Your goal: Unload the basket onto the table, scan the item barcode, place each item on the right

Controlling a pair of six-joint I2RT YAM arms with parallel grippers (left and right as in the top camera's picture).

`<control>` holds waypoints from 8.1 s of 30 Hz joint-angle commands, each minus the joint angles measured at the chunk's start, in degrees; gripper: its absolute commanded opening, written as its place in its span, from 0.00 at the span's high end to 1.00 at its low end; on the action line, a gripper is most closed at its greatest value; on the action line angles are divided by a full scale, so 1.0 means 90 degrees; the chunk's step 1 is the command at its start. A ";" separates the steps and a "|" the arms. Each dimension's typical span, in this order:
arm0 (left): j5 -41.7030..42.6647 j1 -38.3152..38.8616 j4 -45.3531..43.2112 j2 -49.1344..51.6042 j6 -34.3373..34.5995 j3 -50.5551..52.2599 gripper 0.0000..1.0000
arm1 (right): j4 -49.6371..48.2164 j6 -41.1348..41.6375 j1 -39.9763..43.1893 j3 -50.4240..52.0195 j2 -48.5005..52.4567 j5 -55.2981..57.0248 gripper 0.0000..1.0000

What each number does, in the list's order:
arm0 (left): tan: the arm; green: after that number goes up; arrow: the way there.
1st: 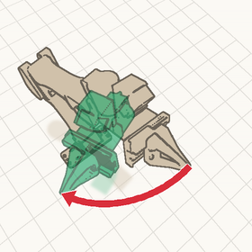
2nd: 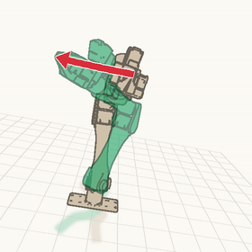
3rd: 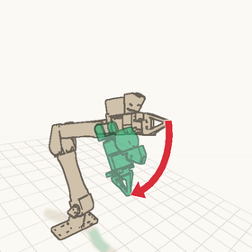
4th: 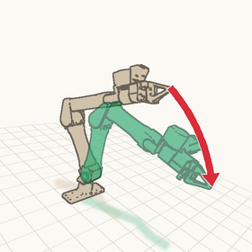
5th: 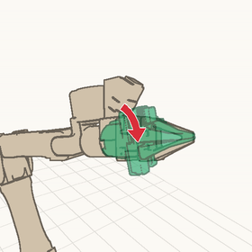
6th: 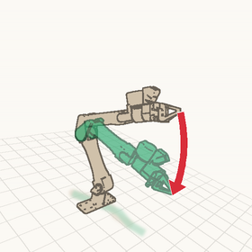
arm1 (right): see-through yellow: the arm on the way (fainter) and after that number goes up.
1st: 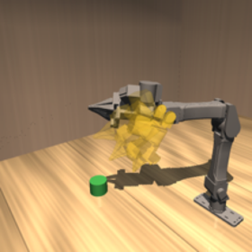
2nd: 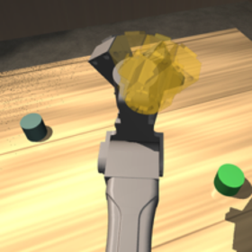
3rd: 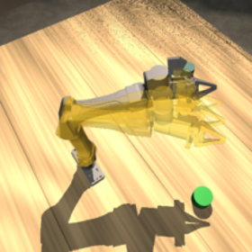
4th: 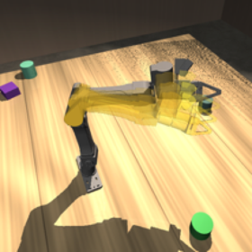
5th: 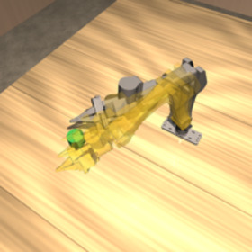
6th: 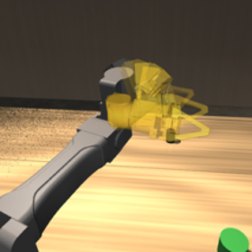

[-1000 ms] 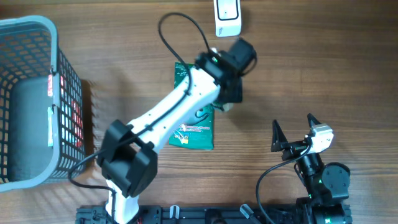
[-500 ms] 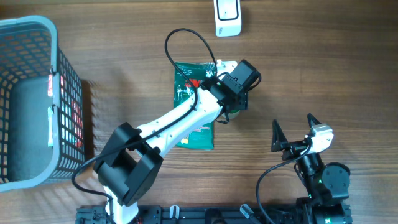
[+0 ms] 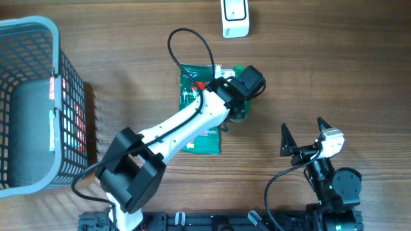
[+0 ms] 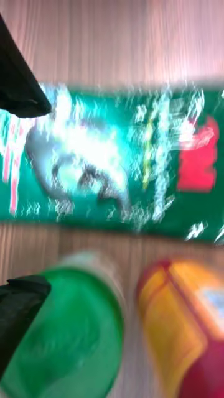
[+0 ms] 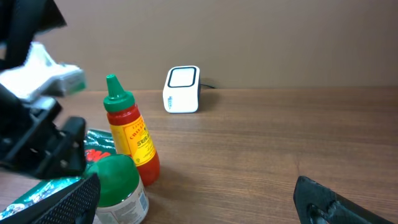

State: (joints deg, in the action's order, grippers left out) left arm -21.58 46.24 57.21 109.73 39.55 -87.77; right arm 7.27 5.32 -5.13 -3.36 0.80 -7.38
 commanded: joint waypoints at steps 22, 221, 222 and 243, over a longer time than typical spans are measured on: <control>-0.0510 -0.7033 0.2229 -0.4347 0.3747 -0.0933 0.00 | -0.0029 0.0092 -0.0019 -0.0005 0.0000 0.0107 0.00; 0.1141 -0.0253 -0.3002 -0.0588 0.0986 0.2132 0.43 | -0.0029 0.0090 -0.0019 -0.0005 0.0002 0.0107 0.00; 0.1105 -0.0209 -0.2999 -0.0510 0.0986 0.2132 0.43 | -0.0029 0.0090 -0.0019 -0.0005 0.0002 0.0107 0.00; -0.0891 -0.3237 -0.1795 -0.3903 0.0379 0.0695 0.02 | -0.0029 0.0090 -0.0019 -0.0005 0.0002 0.0107 0.00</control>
State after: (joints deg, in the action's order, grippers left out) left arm -27.44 24.43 40.71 79.18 43.94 -81.56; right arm 7.27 5.32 -5.13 -3.36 0.80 -7.25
